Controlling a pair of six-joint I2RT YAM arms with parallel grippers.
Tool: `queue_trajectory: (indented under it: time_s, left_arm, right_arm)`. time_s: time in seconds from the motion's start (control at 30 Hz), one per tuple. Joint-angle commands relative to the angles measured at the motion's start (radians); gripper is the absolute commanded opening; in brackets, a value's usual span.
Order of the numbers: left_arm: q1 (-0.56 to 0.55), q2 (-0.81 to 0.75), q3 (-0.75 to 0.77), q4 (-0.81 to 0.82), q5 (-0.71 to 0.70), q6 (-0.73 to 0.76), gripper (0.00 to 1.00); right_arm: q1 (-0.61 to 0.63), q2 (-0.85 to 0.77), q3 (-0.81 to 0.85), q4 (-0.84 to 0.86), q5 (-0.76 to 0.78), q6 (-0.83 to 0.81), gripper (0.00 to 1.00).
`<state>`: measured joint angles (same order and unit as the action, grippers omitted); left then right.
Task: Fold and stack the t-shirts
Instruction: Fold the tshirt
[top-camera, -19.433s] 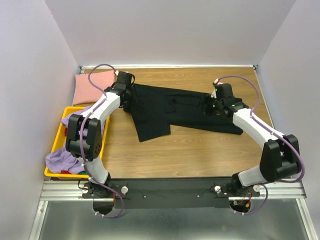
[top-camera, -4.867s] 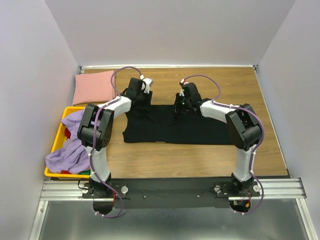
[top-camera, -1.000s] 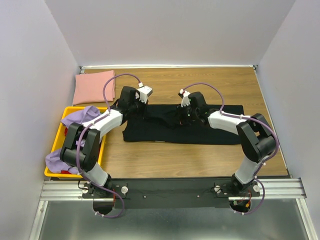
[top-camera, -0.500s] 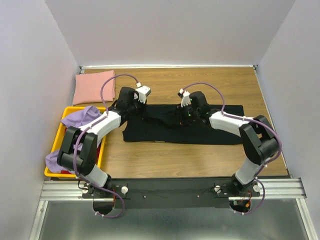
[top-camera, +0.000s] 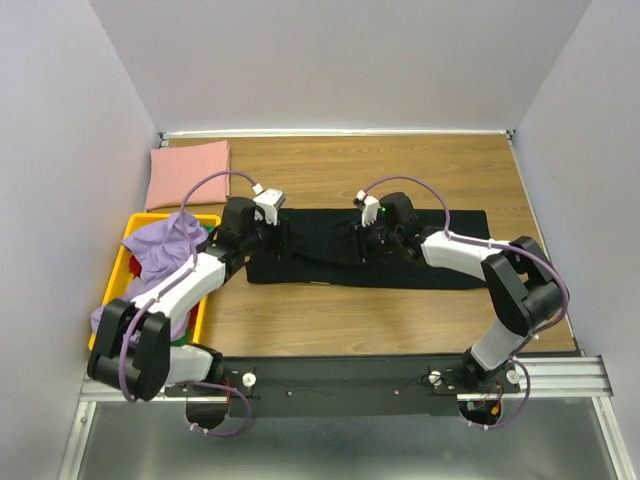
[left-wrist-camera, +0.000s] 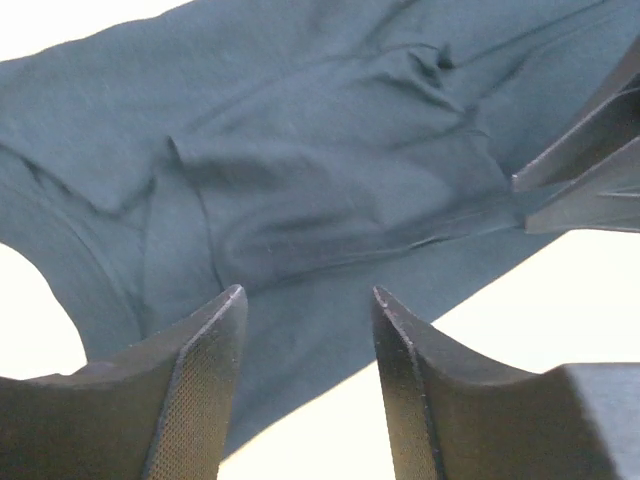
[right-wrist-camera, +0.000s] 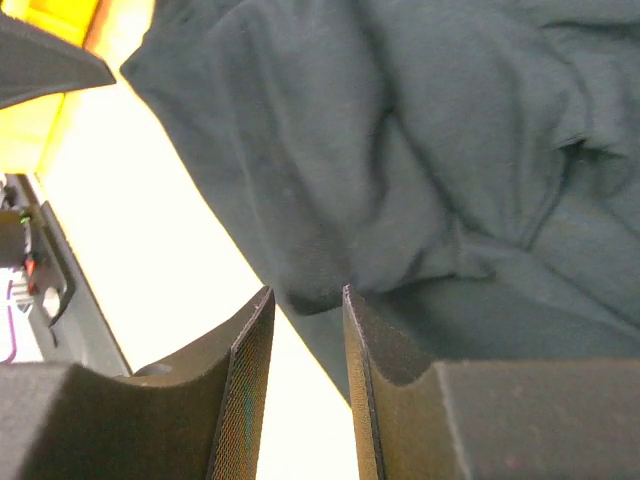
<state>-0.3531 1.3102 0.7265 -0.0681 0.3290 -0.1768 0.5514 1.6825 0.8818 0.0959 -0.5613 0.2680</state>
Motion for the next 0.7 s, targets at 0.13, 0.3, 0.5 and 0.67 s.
queue_trajectory:
  time_s: [0.13,0.3,0.5,0.67]
  left_arm:
    - [-0.004,-0.166,-0.072,0.063,-0.021,-0.214,0.60]
    - [-0.004,-0.082,-0.042,0.105,-0.019,-0.251,0.31]
    - [-0.017,0.084,-0.018,0.146,0.027,-0.268,0.23]
    - [-0.009,0.208,0.017,0.137,-0.028,-0.253,0.21]
  right_arm:
    - [0.013,-0.107,-0.037,-0.022,-0.042,0.022,0.41]
    - [0.013,-0.089,0.029,-0.016,-0.066,0.120,0.42]
    - [0.013,0.006,0.014,0.273,-0.216,0.343,0.42]
    - [0.010,0.141,-0.010,0.340,-0.216,0.378,0.42]
